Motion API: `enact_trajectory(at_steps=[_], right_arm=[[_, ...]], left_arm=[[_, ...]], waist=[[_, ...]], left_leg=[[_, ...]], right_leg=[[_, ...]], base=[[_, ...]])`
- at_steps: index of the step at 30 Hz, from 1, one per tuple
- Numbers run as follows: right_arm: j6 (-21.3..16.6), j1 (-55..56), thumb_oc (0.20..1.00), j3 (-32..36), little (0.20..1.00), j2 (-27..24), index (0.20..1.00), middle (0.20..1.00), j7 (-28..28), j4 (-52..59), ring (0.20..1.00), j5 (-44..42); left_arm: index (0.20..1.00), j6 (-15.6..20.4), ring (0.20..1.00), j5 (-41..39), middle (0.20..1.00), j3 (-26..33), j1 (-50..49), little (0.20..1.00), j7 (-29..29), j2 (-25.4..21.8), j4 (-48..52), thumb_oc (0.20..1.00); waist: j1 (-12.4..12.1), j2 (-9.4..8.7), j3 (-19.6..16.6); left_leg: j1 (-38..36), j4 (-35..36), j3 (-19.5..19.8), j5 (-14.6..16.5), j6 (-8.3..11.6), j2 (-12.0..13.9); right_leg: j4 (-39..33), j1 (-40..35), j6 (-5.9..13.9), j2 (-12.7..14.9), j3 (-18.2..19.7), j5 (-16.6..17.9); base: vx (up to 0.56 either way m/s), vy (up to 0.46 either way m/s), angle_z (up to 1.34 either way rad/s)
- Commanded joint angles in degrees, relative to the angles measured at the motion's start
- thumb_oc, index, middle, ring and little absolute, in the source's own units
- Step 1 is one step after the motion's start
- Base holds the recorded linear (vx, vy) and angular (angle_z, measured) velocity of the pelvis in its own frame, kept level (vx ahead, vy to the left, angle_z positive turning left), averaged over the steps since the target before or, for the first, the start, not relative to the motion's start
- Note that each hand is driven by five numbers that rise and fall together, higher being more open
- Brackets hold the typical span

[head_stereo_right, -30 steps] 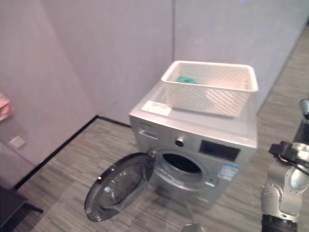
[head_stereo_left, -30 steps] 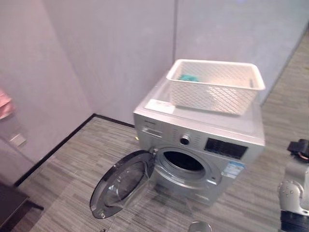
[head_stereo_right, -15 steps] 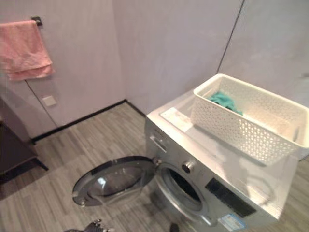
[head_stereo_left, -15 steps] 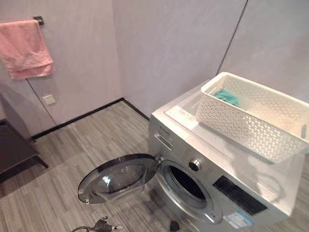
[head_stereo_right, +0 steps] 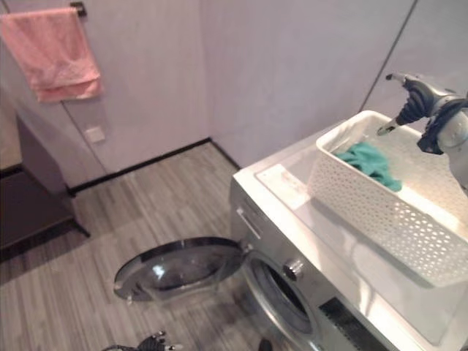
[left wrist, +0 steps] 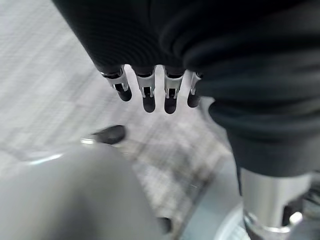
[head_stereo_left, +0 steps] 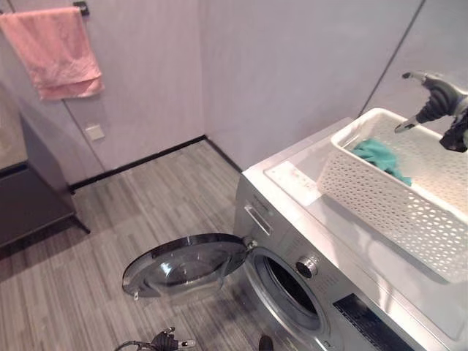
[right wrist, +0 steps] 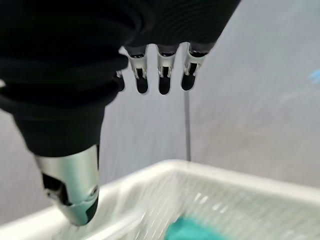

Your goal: Grab the laundry basket,head to the washer,open it,put in the laundry and shut it.

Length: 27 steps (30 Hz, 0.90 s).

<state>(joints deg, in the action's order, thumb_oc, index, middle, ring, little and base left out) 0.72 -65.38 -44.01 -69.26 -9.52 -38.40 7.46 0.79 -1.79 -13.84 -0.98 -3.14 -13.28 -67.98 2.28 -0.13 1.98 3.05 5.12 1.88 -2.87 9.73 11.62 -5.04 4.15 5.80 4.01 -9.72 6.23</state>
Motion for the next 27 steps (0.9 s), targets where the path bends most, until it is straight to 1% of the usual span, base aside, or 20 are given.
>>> enact_trajectory(at_steps=[1, 3, 5, 7, 10, 12, 13, 14, 15, 18, 21, 23, 27], right_arm=[[-0.64, -6.46, 1.0, -1.77, 1.0, -2.85, 1.0, 1.0, -0.99, -4.09, 1.0, -2.7], [-0.89, -6.88, 1.0, -2.45, 1.0, -2.65, 1.0, 1.0, -1.28, -4.4, 1.0, -3.23], [-1.02, -6.0, 1.0, -4.24, 1.0, -3.76, 1.0, 1.0, -2.8, -4.3, 1.0, -3.5], [-1.17, -5.55, 1.0, -4.42, 1.0, -4.28, 1.0, 1.0, -3.01, -3.99, 1.0, -3.63], [-1.72, -3.4, 1.0, -2.45, 1.0, -5.93, 1.0, 1.0, -2.87, -2.42, 1.0, -4.99], [-2.42, -0.08, 1.0, 2.41, 1.0, -8.48, 1.0, 1.0, -1.13, 3.25, 1.0, -6.14], [-2.34, 0.94, 1.0, 3.42, 1.0, -8.61, 1.0, 1.0, -1.13, 3.57, 1.0, -6.05], [-2.77, 2.94, 1.0, 6.8, 1.0, -9.36, 1.0, 1.0, -0.11, 5.93, 1.0, -7.13], [-3.89, 9.92, 1.0, 15.72, 1.0, -10.69, 1.0, 1.0, 0.93, 11.69, 1.0, -9.54], [-4.27, 15.76, 1.0, 20.91, 1.0, -11.97, 1.0, 1.0, -0.14, 15.35, 1.0, -10.35], [-4.23, 20.77, 1.0, 23.85, 1.0, -12.91, 1.0, 1.0, -1.77, 17.0, 1.0, -9.6], [-4.2, 22.2, 1.0, 24.62, 1.0, -12.83, 1.0, 1.0, -2.05, 17.09, 1.0, -9.19], [-3.84, 22.21, 1.0, 22.79, 1.0, -10.75, 1.0, 1.0, -2.46, 16.3, 1.0, -7.23]], left_arm=[[1.0, 0.63, 1.0, -1.18, 1.0, -1.94, 2.08, 1.0, -0.69, -2.72, -2.86, 1.0], [1.0, 0.62, 1.0, -1.43, 1.0, -1.6, 2.0, 1.0, -0.69, -2.83, -3.32, 1.0], [1.0, 0.46, 1.0, -3.66, 1.0, 1.5, 2.26, 1.0, -0.2, -3.69, -4.76, 1.0], [1.0, 0.53, 1.0, -3.62, 1.0, 1.68, 2.43, 1.0, 0.0, -3.85, -4.95, 1.0], [1.0, 0.61, 1.0, -3.51, 1.0, 1.6, 2.56, 1.0, -0.01, -3.74, -5.01, 1.0], [1.0, 0.64, 1.0, -3.72, 1.0, 2.51, 3.02, 1.0, 0.36, -3.19, -4.86, 1.0], [1.0, 0.65, 1.0, -3.71, 1.0, 2.37, 3.05, 1.0, 0.37, -3.39, -4.87, 1.0], [1.0, 0.64, 1.0, -3.55, 1.0, 2.51, 3.22, 1.0, 0.5, -3.02, -4.76, 1.0], [1.0, 0.69, 1.0, -3.29, 1.0, 2.47, 3.51, 1.0, 0.55, -2.2, -4.2, 1.0], [1.0, 0.86, 1.0, -2.7, 1.0, 2.28, 3.47, 1.0, 0.36, -1.69, -3.5, 1.0], [1.0, 0.88, 1.0, -2.07, 1.0, 1.7, 3.09, 1.0, -0.21, -1.05, -2.88, 1.0], [1.0, 0.81, 1.0, -1.94, 1.0, 1.45, 2.97, 1.0, -0.36, -0.98, -2.76, 1.0], [1.0, 0.77, 1.0, -1.65, 1.0, 0.89, 2.74, 1.0, -0.4, -1.0, -2.24, 1.0]], waist=[[-0.02, -2.63, 2.23], [-0.03, -2.48, 2.41], [0.0, -2.27, 3.39], [0.19, -2.22, 3.59], [0.58, -2.09, 3.6], [1.51, -1.76, 3.28], [1.35, -1.94, 3.29], [1.72, -1.77, 3.09], [2.3, -1.62, 2.39], [2.73, -1.71, 1.73], [2.81, -1.64, 1.16], [2.67, -1.68, 1.08], [2.27, -1.5, 1.29]], left_leg=[[-3.1, -1.03, -3.08, 3.46, -0.63, 1.45], [-2.72, -0.95, -3.27, 3.16, -0.44, 1.66], [-1.87, -0.74, -3.68, 2.15, 0.09, 2.72], [-1.81, -0.7, -3.86, 1.98, 0.21, 2.92], [-1.92, -0.49, -4.34, 1.58, 0.54, 3.58], [-2.22, -0.29, -4.97, 1.36, 0.79, 4.11], [-2.25, -0.29, -4.97, 1.37, 0.81, 4.14], [-2.44, -0.19, -5.17, 1.37, 0.85, 4.3], [-2.89, -0.12, -5.51, 1.39, 1.03, 4.6], [-3.42, -0.12, -5.94, 1.68, 1.11, 4.8], [-4.03, -0.12, -6.18, 2.0, 1.15, 4.83], [-4.13, -0.12, -6.16, 2.08, 1.15, 4.86], [-4.27, -0.12, -6.18, 2.41, 1.14, 4.84]], right_leg=[[3.81, 4.62, 3.32, 4.26, 2.98, -4.7], [3.86, 5.1, 3.24, 4.1, 3.07, -4.74], [4.34, 6.44, 2.72, 3.23, 3.32, -5.27], [4.51, 6.64, 2.57, 3.02, 3.31, -5.47], [4.85, 6.91, 2.32, 2.35, 3.56, -5.95], [4.79, 6.71, 2.1, 1.65, 3.83, -6.45], [4.79, 6.69, 2.09, 1.62, 3.82, -6.46], [4.68, 6.53, 2.05, 1.37, 3.9, -6.58], [4.38, 6.07, 2.08, 0.95, 3.96, -6.8], [4.28, 5.68, 2.11, 0.77, 4.04, -7.01], [4.05, 5.0, 2.08, 0.64, 4.05, -7.3], [4.02, 4.82, 2.08, 0.62, 4.05, -7.37], [3.88, 4.61, 2.17, 0.84, 4.07, -7.36]], base=[[-0.04, -0.063, 0.21], [-0.02, -0.056, 0.09], [-0.02, -0.093, -0.06], [0.01, -0.058, -0.05], [0.03, -0.055, -0.02], [0.04, -0.043, -0.01], [0.03, -0.03, -0.05], [0.07, -0.052, -0.09], [0.08, -0.061, -0.12], [0.06, -0.03, -0.11], [0.05, -0.005, -0.09], [0.02, 0.002, -0.13], [0.0, 0.001, -0.02]])
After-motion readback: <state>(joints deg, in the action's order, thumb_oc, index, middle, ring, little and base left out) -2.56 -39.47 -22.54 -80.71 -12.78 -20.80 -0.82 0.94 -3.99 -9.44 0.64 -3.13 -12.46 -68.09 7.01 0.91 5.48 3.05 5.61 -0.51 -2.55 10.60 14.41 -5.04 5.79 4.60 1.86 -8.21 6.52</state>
